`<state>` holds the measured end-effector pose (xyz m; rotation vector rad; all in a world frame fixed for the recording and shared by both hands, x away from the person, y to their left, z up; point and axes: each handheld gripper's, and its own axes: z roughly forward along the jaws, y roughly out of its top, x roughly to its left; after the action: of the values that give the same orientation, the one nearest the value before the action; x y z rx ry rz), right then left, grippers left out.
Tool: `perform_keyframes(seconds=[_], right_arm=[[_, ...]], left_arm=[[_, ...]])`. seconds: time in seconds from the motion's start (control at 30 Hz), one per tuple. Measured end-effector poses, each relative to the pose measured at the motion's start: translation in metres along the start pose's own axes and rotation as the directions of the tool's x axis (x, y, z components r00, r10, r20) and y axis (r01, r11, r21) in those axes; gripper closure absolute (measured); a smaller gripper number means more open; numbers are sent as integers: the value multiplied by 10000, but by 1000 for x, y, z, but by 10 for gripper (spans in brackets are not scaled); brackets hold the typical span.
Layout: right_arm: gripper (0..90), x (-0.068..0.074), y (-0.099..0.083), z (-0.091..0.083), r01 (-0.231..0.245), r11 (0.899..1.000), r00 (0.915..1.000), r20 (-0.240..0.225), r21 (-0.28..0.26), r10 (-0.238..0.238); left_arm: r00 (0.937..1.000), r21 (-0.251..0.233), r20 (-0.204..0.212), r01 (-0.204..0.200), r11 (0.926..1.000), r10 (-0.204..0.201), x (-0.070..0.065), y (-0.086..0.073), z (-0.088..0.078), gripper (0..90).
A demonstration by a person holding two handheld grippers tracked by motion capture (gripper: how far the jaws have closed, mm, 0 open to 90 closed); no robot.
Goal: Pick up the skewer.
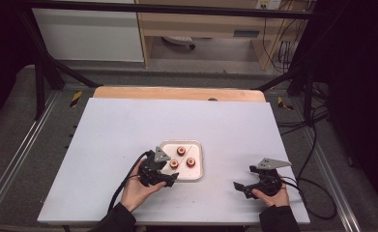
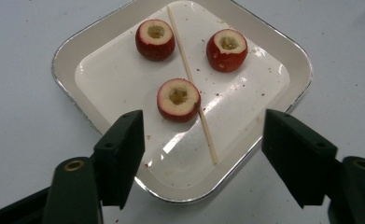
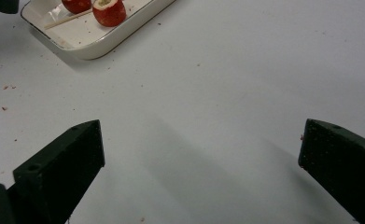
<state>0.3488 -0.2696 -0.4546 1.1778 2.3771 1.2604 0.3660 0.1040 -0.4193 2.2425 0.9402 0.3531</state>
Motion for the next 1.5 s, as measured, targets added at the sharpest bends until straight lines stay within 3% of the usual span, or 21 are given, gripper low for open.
perform_keyframes(seconds=[0.27,0.57,0.9,1.17,1.5], right_arm=[[8,0,0,1,7,10000,10000,-12,30,-7],[8,0,0,1,13,10000,10000,-28,68,-13],[8,0,0,2,-11,9999,10000,-31,103,11],[8,1,0,1,-22,9999,10000,-41,119,23],[9,1,-1,2,-1,10000,10000,-41,99,1]], left_arm=[[9993,320,9,370,9988,-371,-2,3,10,507],[9988,525,-201,462,9976,-452,-5,3,17,674],[9983,592,-441,406,9974,-380,-11,5,28,767],[9953,444,-944,282,9986,-239,-18,5,31,825],[9905,227,-1236,641,9977,-608,-23,3,32,881]])
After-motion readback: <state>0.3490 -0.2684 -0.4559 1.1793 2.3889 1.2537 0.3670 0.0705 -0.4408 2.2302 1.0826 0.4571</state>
